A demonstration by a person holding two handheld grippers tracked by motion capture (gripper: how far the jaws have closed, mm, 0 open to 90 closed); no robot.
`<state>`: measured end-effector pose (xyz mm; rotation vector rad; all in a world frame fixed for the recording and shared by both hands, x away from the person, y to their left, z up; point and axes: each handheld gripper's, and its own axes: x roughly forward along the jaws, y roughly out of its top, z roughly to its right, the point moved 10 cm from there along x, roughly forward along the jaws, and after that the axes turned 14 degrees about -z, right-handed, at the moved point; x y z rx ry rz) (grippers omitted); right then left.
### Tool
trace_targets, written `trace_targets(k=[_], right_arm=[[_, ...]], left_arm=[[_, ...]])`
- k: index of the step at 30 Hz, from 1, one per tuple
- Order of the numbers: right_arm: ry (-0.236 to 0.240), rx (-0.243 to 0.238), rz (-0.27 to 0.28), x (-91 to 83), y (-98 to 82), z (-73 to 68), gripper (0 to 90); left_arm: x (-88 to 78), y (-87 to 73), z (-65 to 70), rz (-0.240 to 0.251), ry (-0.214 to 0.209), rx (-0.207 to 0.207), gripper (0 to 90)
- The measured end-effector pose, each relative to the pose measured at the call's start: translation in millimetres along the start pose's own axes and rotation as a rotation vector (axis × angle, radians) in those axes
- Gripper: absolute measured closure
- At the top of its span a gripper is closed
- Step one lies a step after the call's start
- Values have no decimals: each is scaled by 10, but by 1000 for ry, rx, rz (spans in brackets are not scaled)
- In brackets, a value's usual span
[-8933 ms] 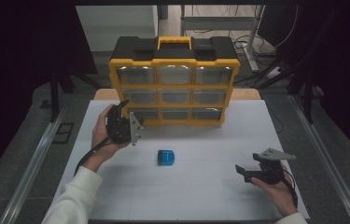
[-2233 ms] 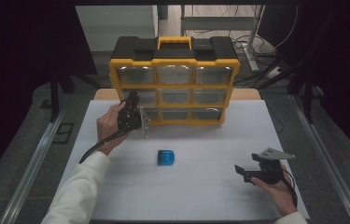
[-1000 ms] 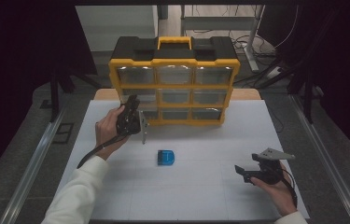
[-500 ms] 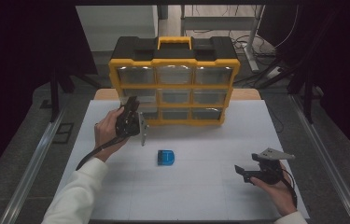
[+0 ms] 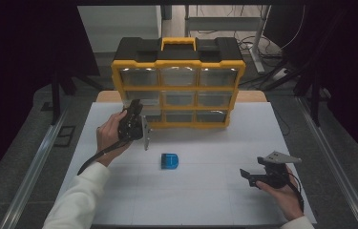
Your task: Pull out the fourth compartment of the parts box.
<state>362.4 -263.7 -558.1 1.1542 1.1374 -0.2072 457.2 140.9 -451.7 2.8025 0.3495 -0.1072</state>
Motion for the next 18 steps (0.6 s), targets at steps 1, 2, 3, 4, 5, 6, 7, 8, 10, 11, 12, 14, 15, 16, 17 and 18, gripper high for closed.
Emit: trace_targets(k=[1, 2, 3, 4, 5, 6, 7, 8, 10, 11, 12, 14, 15, 16, 17, 18], right_arm=[[0, 0, 0, 1, 0, 0, 124], [0, 0, 0, 1, 0, 1, 124], [0, 0, 0, 1, 0, 1, 124], [0, 0, 0, 0, 0, 1, 124], [-1, 0, 0, 0, 0, 1, 124], [-1, 1, -1, 0, -1, 2, 124], [-3, 1, 0, -1, -1, 3, 124], [-3, 1, 0, -1, -1, 2, 124], [-2, 0, 0, -1, -1, 2, 124], [-2, 0, 0, 0, -1, 2, 124], [-1, -1, -1, 1, -1, 1, 124], [-1, -1, -1, 2, 0, 1, 124], [-1, -1, -1, 2, 0, 1, 124], [-1, -1, -1, 2, 0, 1, 124], [-1, -1, 0, 1, 0, 1, 124], [-1, -1, 0, 1, 0, 2, 124]], left_arm=[[-3, -1, 2, 0, -3, -1, 732], [-4, -2, 1, 0, -3, -1, 732], [-7, -3, 2, -1, -4, -2, 732], [-7, 2, 7, 5, -6, -10, 732], [-11, 2, 7, 5, -6, -11, 732], [-14, 2, 7, 5, -6, -12, 732], [-18, 1, 9, 6, -6, -12, 731], [-24, -2, 10, 5, -7, -11, 732], [-33, -4, 10, 8, -7, -12, 731], [-38, -5, 11, 9, -7, -13, 731], [-43, -6, 10, 8, -7, -11, 731], [-49, -7, 10, 8, -8, -11, 731], [-51, -7, 9, 8, -8, -10, 731], [-56, -11, 7, 4, -8, -5, 732], [-58, -12, 7, 4, -8, -6, 732], [-61, -13, 6, 4, -8, -5, 731]])
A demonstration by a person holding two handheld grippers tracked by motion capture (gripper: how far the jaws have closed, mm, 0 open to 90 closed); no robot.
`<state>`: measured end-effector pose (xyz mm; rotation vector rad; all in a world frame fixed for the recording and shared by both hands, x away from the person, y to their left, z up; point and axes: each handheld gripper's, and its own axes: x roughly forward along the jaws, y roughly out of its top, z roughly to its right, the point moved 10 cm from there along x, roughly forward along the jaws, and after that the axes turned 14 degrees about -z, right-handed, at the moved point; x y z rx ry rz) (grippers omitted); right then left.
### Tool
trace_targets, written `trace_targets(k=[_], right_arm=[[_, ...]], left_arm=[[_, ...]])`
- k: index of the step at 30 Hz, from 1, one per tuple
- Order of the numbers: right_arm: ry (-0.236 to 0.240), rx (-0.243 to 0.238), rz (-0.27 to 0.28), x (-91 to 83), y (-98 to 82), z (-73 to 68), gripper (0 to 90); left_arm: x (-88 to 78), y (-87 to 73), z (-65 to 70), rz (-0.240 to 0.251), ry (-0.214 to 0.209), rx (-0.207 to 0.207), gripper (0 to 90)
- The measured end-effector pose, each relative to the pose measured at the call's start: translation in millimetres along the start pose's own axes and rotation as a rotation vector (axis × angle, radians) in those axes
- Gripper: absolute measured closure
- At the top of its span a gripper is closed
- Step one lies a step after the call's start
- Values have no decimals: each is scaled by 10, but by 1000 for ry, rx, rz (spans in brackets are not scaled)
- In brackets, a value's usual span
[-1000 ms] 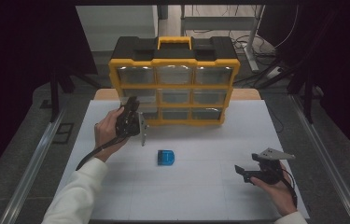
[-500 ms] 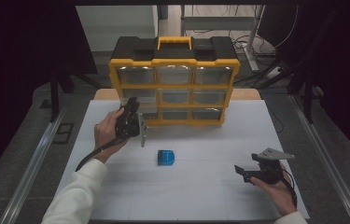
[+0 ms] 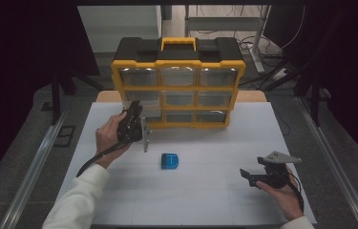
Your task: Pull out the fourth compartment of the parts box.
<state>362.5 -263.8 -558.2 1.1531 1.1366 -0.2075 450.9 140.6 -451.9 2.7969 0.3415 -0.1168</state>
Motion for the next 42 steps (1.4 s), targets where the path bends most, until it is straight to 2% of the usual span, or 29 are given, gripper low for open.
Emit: trace_targets(k=[16, 42], right_arm=[[-4, 2, -3, 4, -4, 1, 125], [-4, 2, -4, 1, -5, -3, 125]], left_arm=[[-63, -7, 5, 17, -1, -16, 730], [-146, -39, 4, 27, -2, -11, 729]])
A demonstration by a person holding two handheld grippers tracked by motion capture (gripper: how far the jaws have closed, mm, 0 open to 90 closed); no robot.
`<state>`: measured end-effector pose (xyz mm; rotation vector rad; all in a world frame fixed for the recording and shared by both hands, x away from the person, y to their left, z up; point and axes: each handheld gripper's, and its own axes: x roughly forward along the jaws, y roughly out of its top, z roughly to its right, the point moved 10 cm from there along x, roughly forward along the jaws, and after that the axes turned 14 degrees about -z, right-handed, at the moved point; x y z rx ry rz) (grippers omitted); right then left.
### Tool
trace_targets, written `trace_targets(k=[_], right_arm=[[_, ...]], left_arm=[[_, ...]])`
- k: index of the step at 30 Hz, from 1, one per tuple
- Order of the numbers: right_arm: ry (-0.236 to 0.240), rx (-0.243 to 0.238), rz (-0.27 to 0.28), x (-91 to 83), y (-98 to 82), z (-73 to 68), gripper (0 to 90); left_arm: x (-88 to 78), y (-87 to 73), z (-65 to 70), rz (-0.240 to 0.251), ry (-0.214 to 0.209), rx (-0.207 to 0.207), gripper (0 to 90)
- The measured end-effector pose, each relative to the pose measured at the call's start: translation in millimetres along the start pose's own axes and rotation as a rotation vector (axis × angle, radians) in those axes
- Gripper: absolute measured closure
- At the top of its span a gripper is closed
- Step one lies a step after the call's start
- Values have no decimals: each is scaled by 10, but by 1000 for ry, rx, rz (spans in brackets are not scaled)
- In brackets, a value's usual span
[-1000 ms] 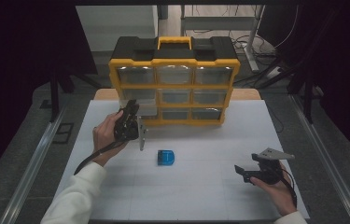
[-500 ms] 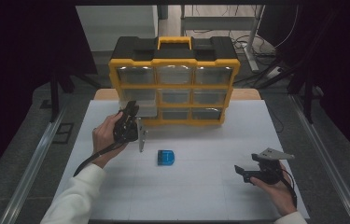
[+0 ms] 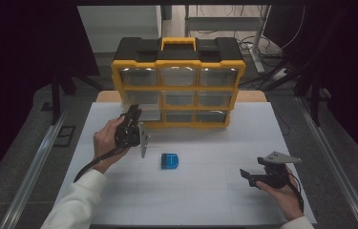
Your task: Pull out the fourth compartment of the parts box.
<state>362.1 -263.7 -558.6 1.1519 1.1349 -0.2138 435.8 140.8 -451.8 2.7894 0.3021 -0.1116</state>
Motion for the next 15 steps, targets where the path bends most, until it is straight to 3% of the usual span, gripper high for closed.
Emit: trace_targets(k=[15], right_arm=[[1, -1, 0, 0, 0, 0, 125]], left_arm=[[-17, -15, 9, 4, -3, -1, 729]])
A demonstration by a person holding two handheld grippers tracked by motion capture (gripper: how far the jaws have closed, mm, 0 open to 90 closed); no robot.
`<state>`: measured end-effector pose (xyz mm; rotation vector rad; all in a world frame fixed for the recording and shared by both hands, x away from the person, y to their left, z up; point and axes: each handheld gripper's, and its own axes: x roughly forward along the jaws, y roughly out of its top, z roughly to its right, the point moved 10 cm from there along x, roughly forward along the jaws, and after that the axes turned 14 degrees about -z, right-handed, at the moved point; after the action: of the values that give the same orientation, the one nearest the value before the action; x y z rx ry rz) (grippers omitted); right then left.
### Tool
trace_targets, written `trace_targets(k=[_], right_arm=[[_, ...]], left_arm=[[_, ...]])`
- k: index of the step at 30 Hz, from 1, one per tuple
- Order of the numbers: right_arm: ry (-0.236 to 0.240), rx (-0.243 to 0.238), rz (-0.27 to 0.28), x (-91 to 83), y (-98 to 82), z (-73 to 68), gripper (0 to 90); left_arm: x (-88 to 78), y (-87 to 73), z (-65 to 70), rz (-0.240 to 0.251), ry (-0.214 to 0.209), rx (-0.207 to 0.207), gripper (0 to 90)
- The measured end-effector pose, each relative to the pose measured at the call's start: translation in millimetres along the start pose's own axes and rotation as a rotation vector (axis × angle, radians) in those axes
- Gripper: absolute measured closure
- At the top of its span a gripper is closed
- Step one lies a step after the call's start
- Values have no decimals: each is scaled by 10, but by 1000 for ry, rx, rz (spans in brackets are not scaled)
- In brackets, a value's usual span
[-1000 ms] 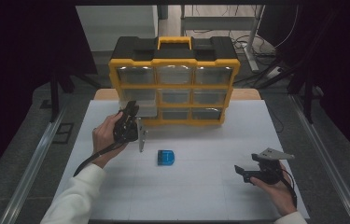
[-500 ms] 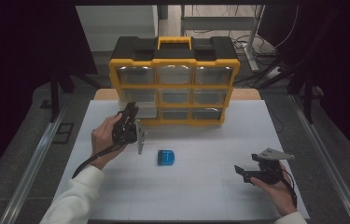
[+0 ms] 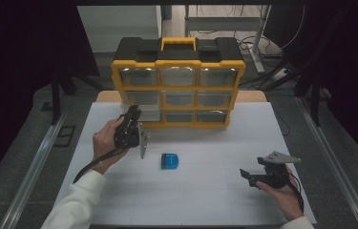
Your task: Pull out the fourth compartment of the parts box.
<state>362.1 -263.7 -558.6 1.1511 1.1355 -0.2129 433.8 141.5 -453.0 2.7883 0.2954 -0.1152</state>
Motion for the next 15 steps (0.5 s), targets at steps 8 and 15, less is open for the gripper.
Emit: trace_targets(k=[8, 15], right_arm=[[0, 0, 0, 0, -1, 1, 125], [-1, 0, 0, -1, 0, 1, 125]], left_arm=[[-16, -9, -5, -5, -6, 4, 728], [-25, -7, 0, 3, -10, -6, 728]])
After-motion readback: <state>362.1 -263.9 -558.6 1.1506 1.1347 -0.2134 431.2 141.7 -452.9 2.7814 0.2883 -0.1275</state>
